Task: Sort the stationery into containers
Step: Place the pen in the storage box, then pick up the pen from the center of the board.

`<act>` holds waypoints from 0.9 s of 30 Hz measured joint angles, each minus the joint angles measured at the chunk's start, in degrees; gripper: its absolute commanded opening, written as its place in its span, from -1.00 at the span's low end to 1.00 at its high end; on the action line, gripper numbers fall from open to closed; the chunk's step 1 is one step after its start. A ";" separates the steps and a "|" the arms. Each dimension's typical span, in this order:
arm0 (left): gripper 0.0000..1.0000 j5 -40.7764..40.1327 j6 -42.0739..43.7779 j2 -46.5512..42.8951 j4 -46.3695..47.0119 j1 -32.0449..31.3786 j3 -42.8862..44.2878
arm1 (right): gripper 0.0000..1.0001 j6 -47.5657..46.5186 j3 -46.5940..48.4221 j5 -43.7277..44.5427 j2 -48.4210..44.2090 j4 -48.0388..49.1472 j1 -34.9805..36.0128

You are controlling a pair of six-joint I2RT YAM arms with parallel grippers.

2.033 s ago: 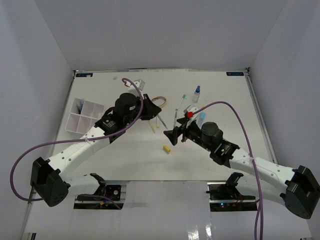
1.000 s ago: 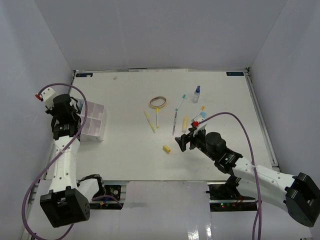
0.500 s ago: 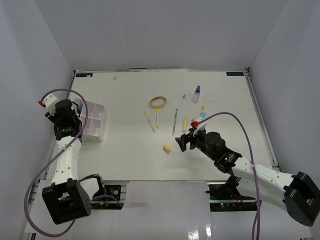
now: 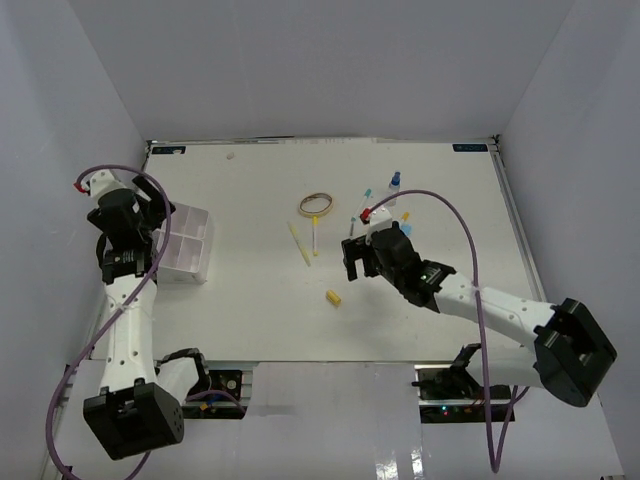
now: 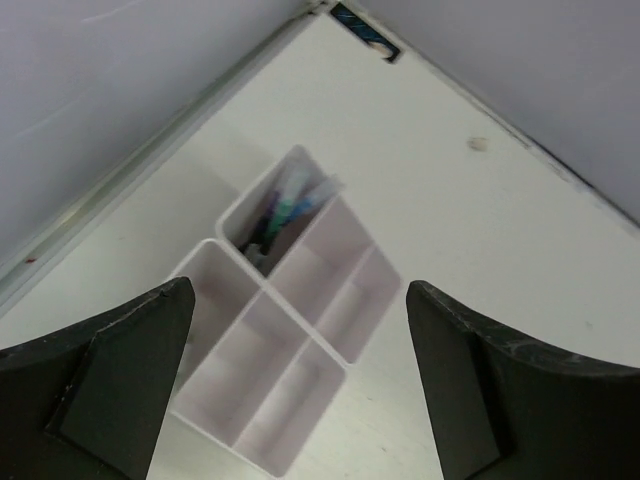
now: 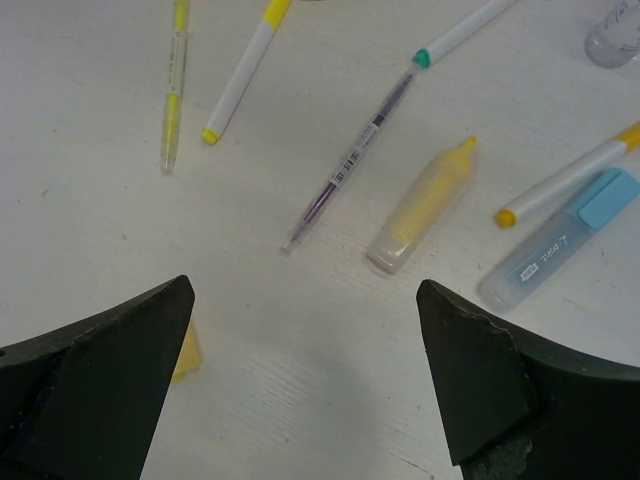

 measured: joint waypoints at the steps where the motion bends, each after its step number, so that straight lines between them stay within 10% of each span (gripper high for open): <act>1: 0.96 2.27 0.02 0.02 -0.28 -0.48 1.22 | 1.00 0.57 2.51 0.85 2.16 -1.99 -0.04; 13: 0.96 26.29 2.95 -4.72 -1.51 -17.77 2.23 | 0.44 10.73 24.20 7.28 30.16 -16.11 -0.07; 27: 0.96 32.02 3.63 -9.35 -2.93 -24.50 -5.40 | 0.06 17.90 29.62 10.86 40.00 -18.84 -1.05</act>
